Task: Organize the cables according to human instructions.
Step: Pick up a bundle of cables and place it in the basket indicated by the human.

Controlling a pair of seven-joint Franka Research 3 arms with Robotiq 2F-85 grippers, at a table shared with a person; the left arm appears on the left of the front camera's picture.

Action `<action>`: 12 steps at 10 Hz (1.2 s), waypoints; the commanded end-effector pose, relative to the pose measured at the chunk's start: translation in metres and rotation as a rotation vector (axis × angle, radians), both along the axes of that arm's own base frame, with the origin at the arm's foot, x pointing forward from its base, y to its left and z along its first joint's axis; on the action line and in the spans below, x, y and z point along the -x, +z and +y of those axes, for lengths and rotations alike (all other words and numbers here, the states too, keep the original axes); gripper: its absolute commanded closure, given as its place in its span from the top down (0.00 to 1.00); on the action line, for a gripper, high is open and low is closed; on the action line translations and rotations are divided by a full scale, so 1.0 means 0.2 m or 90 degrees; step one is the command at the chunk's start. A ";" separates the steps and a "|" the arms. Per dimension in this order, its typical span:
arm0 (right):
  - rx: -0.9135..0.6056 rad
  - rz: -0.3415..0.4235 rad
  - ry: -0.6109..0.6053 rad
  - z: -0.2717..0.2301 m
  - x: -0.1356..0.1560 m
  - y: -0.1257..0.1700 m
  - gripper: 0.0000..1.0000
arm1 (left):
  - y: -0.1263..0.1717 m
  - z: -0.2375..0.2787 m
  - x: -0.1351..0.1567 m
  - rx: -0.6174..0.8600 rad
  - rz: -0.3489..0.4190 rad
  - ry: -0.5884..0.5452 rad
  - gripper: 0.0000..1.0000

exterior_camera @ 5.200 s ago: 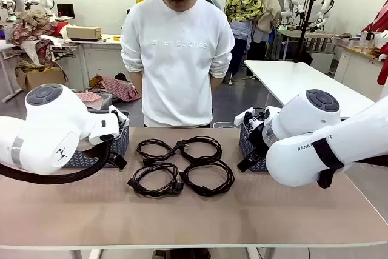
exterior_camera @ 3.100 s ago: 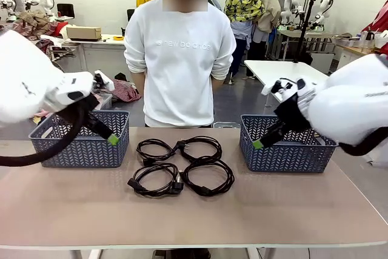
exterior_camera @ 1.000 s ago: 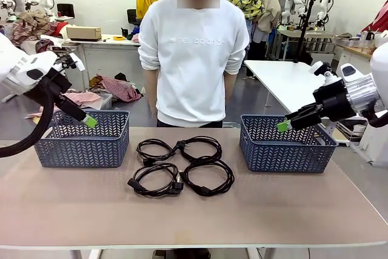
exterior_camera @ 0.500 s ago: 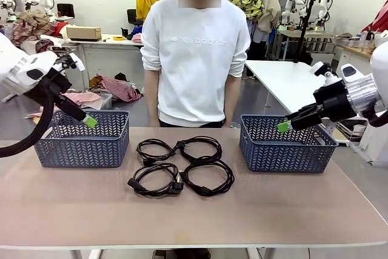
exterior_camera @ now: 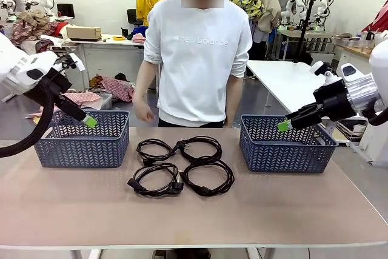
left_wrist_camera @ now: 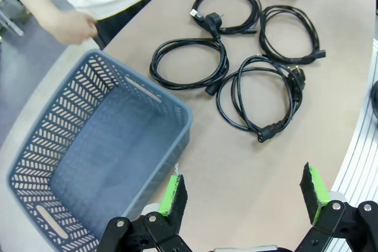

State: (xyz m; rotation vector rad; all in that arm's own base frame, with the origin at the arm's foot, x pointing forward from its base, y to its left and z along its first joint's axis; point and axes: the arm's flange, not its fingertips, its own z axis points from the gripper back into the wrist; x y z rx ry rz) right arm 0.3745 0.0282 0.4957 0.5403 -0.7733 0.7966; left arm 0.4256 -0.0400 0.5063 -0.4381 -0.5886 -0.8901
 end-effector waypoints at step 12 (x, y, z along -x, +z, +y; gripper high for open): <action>-0.009 -0.015 0.014 0.00 -0.02 0.00 1.00 | 0.01 0.01 0.00 0.013 -0.004 -0.007 1.00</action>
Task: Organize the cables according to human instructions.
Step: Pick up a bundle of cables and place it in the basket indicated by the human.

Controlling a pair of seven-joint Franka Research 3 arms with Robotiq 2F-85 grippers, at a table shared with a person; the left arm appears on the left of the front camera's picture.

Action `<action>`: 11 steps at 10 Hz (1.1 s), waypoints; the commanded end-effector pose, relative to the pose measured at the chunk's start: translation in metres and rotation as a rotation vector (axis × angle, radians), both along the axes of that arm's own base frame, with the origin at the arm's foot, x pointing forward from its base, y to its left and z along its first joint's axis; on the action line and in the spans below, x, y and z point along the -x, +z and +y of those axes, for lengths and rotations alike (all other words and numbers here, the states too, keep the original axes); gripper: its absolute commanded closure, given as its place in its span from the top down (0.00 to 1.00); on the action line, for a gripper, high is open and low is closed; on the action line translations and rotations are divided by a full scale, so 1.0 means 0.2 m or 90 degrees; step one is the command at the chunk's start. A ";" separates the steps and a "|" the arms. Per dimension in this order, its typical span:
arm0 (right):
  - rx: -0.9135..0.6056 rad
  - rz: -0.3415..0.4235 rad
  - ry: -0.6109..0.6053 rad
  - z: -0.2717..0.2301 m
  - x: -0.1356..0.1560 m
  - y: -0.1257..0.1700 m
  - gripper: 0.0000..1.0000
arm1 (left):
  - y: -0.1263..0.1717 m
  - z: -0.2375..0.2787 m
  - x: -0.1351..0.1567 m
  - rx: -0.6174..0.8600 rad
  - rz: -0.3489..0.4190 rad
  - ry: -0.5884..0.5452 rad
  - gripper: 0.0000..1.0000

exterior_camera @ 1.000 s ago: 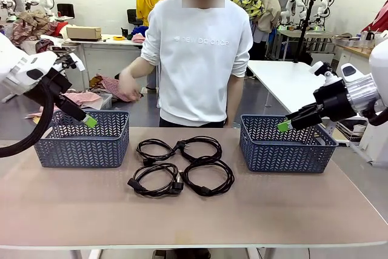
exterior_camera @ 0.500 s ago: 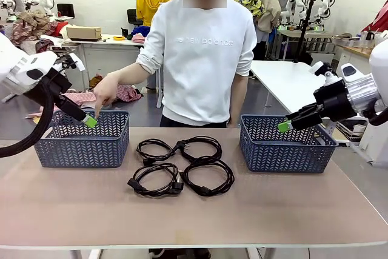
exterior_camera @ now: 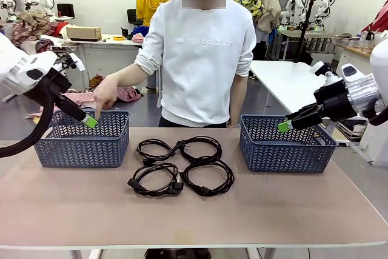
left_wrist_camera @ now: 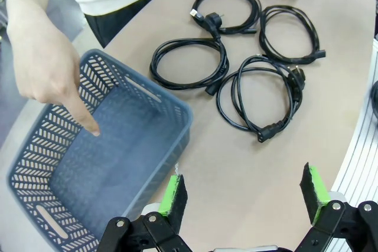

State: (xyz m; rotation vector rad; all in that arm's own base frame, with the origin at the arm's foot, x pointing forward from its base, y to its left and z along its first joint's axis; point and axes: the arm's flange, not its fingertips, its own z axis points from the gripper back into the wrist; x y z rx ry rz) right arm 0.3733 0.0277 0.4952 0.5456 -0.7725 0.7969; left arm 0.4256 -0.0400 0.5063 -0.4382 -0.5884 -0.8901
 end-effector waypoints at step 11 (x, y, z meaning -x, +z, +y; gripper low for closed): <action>-0.006 -0.016 0.012 0.00 -0.02 0.00 1.00 | -0.13 -0.64 0.07 -0.207 -0.019 -0.263 1.00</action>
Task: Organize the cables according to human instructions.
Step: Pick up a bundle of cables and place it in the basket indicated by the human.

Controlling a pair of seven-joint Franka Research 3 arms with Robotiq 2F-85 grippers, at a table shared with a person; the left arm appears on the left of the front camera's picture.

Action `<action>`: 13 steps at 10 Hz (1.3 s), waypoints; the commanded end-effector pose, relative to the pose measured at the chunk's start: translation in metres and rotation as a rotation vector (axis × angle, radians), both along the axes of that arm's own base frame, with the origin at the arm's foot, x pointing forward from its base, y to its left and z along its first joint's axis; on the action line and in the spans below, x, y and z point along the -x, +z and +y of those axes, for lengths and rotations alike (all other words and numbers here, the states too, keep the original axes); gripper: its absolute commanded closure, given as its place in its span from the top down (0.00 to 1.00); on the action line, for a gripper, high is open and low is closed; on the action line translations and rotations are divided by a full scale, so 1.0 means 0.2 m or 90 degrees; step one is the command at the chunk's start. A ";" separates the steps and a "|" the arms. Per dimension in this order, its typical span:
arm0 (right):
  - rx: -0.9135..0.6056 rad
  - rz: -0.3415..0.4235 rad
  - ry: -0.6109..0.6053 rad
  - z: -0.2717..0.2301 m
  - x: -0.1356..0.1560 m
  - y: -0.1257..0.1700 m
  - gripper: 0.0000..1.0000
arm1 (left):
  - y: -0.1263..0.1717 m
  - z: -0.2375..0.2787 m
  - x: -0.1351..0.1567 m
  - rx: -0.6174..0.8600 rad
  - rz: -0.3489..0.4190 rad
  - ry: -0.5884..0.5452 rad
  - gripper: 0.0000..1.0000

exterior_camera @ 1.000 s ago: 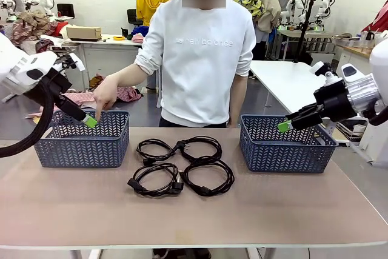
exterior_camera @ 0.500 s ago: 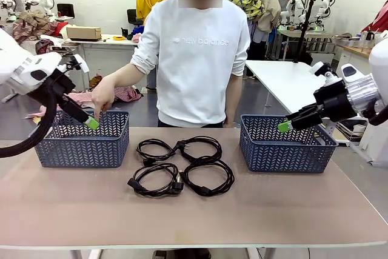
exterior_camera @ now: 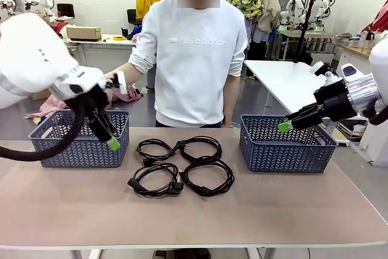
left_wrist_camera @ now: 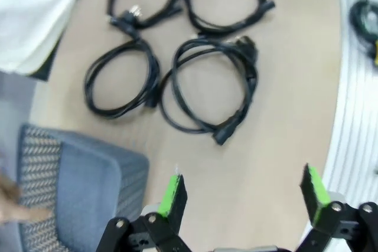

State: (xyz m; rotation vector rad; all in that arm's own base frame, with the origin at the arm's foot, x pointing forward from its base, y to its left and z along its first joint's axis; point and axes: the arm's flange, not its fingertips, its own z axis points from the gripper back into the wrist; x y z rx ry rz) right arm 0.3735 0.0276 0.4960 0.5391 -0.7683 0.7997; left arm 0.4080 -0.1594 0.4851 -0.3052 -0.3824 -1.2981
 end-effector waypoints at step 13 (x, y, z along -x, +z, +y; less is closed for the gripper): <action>-0.011 -0.016 0.012 0.00 -0.02 0.00 1.00 | -0.66 -0.56 0.02 -0.165 -0.008 -0.156 1.00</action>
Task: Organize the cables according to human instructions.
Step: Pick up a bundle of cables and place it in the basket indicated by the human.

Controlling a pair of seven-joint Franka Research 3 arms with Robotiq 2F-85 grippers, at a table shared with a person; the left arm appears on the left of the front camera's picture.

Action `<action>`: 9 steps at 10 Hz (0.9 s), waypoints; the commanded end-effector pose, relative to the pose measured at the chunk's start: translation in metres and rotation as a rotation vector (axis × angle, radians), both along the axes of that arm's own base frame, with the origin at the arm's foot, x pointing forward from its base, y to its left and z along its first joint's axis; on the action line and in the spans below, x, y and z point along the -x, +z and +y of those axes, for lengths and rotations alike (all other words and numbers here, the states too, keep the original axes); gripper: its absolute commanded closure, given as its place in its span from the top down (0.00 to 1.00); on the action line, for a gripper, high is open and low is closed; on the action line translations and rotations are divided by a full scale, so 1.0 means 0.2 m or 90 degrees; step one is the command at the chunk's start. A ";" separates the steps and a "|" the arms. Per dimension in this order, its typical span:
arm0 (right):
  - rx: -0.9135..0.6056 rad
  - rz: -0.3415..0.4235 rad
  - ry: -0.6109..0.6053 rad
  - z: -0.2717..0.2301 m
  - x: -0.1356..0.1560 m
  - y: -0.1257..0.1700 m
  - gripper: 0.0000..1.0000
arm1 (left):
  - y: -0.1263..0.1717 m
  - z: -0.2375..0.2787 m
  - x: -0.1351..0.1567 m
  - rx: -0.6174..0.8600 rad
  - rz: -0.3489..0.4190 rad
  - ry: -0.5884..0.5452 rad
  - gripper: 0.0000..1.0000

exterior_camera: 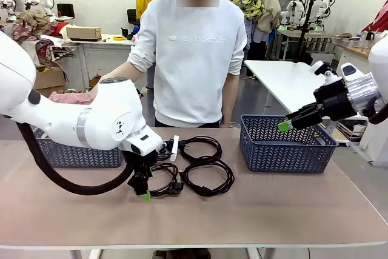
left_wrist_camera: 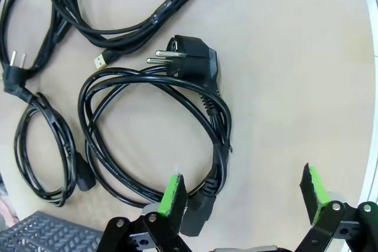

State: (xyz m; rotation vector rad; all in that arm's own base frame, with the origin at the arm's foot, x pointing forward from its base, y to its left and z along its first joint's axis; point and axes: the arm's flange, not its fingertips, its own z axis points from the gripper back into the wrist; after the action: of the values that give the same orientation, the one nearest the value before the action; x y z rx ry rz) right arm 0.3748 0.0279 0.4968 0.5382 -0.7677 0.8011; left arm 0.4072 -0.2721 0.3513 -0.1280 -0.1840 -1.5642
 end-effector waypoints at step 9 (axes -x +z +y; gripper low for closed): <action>-0.012 -0.016 0.012 0.00 -0.02 -0.01 1.00 | -0.05 0.00 -0.12 -0.028 0.004 -0.013 1.00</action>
State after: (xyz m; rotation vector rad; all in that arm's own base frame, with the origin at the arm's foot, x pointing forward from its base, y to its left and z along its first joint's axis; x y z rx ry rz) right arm 0.3749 0.0279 0.4967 0.5386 -0.7680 0.8015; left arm 0.4231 -0.2683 0.3414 -0.1204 -0.1645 -1.5640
